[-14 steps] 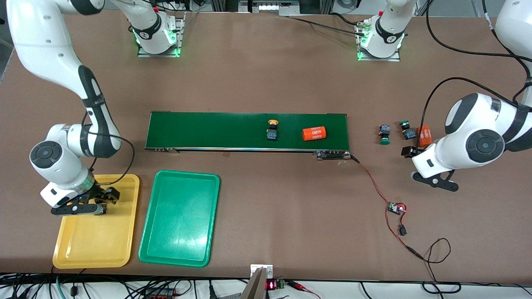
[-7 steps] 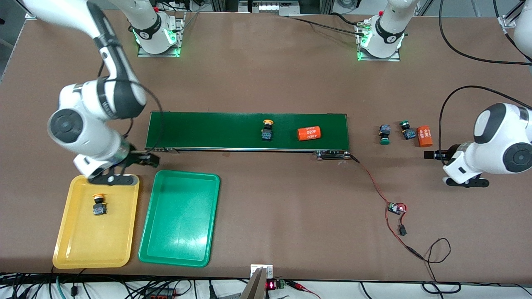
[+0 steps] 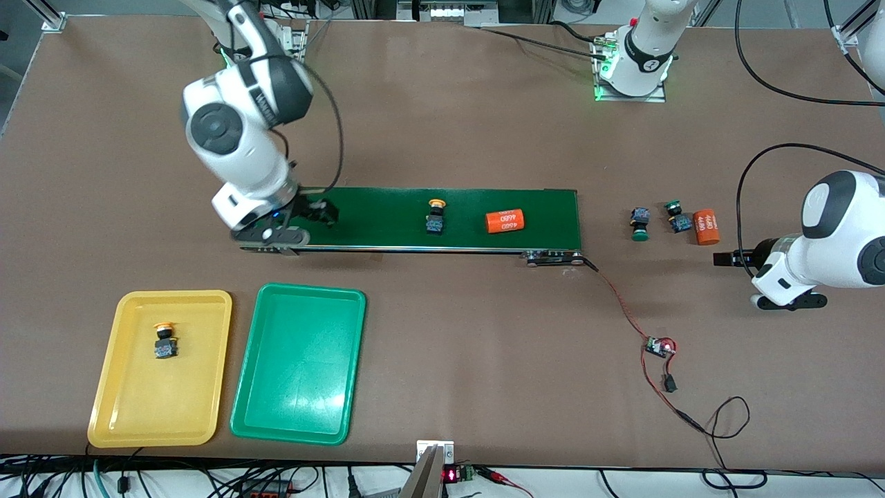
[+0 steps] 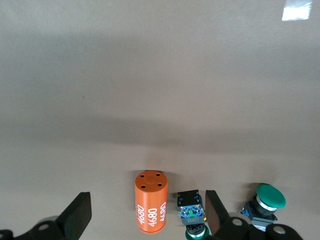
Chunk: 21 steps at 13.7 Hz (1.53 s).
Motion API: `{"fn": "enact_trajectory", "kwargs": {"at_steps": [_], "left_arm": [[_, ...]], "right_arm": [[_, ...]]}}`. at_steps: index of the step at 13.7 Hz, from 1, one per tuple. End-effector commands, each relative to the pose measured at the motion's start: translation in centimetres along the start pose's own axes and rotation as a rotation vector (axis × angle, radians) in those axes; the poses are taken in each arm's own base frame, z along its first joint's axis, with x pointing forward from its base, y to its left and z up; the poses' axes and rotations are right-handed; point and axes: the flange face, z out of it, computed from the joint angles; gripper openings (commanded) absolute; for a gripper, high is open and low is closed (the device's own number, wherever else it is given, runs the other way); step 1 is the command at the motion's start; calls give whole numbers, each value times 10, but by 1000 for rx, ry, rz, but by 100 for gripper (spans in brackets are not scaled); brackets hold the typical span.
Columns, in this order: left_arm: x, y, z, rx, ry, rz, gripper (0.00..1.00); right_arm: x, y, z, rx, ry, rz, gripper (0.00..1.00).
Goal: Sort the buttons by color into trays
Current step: 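Grasp another cylinder with the left gripper while the right gripper grasps a button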
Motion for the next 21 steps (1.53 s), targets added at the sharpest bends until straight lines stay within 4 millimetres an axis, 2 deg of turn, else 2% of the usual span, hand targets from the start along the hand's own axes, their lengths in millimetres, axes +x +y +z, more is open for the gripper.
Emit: {"fn": "enact_trajectory", "kwargs": {"at_steps": [1, 3, 4, 5, 6, 8, 11, 13, 14, 15, 16, 17, 18, 20, 21], "left_arm": [[-6, -4, 9, -15, -9, -35, 100], [-12, -13, 33, 15, -40, -63, 100], [-24, -20, 43, 39, -32, -46, 100], [-41, -16, 50, 58, -9, -17, 100], [-55, -20, 54, 68, -4, -15, 100], [-75, -21, 68, 21, -18, 6, 100], [-95, -17, 95, 19, 28, 49, 98], [-94, -14, 110, 8, 63, 56, 94], [-94, -13, 115, 5, 58, 58, 88], [-94, -13, 115, 4, 58, 59, 75], [-93, -14, 115, 4, 58, 61, 54], [-92, -19, 122, -3, 48, 66, 39], [-91, -22, 121, -4, 55, 65, 27], [-89, -23, 111, 2, 71, 68, 16], [-86, -22, 98, 8, 91, 71, 15]], "right_arm": [[-38, -23, 7, 28, 28, 28, 100], [-54, -44, 11, 50, 47, 45, 100], [-63, -55, 14, 52, 48, 37, 100], [-71, -65, 18, 46, 46, 56, 100], [-80, -76, 23, 28, 52, 55, 100], [-91, -91, 39, -10, 73, 67, 100], [-93, -102, 59, -7, 95, 94, 100], [-87, -106, 58, 4, 119, 100, 100], [-82, -109, 58, 13, 118, 106, 100], [-81, -112, 62, 18, 111, 127, 100], [-80, -116, 67, 20, 104, 163, 100], [-82, -120, 71, 18, 99, 172, 100], [-81, -120, 72, 18, 97, 176, 100], [-78, -124, 76, 22, 90, 190, 100], [-80, -130, 79, 24, 84, 184, 100]]}}
